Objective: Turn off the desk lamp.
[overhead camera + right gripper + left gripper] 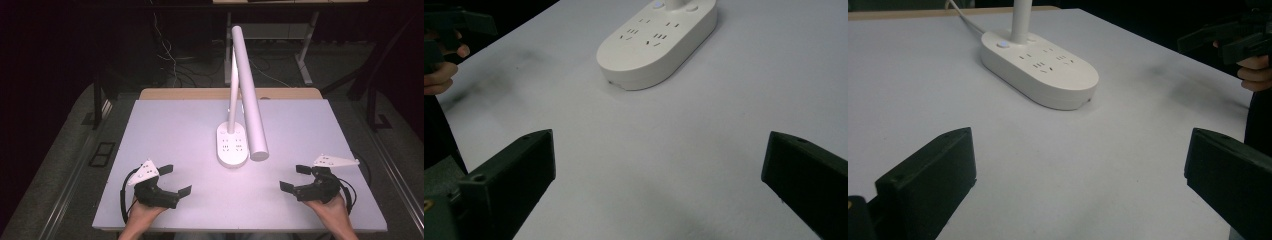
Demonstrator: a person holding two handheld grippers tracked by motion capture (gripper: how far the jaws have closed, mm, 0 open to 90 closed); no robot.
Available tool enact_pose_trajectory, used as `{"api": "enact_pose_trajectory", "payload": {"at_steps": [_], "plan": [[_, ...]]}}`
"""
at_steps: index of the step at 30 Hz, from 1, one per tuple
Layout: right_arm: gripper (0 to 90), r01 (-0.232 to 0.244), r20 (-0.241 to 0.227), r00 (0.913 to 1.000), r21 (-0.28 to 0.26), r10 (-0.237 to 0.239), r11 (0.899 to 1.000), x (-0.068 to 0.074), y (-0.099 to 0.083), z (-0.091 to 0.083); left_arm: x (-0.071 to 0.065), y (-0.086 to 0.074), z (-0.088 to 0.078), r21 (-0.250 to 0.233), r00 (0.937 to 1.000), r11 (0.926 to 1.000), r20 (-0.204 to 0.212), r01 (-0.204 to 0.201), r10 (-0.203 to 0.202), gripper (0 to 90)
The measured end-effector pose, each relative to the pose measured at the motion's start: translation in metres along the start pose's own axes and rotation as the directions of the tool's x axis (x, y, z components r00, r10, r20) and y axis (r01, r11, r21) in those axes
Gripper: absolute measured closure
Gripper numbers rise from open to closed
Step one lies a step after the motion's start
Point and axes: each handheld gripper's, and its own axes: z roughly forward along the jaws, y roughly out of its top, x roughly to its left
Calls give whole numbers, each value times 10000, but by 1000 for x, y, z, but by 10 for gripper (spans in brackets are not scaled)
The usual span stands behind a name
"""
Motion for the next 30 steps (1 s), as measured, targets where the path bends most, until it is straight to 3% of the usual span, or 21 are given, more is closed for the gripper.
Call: {"api": "enact_pose_trajectory", "payload": {"at_steps": [6,21,30], "plan": [[8,113,-43,9999,65,-112,9999,-1,0,0,0,0,-1,-56,10000,10000,27,53,-53,0],[9,-136,-100,9999,66,137,9999,-1,1,-4,-1,0,2,88,9998,9999,143,-111,110,0],[9,-91,-207,9997,373,99,9993,-1,4,-4,-1,-1,1,86,10000,10000,48,-48,47,0]]}}
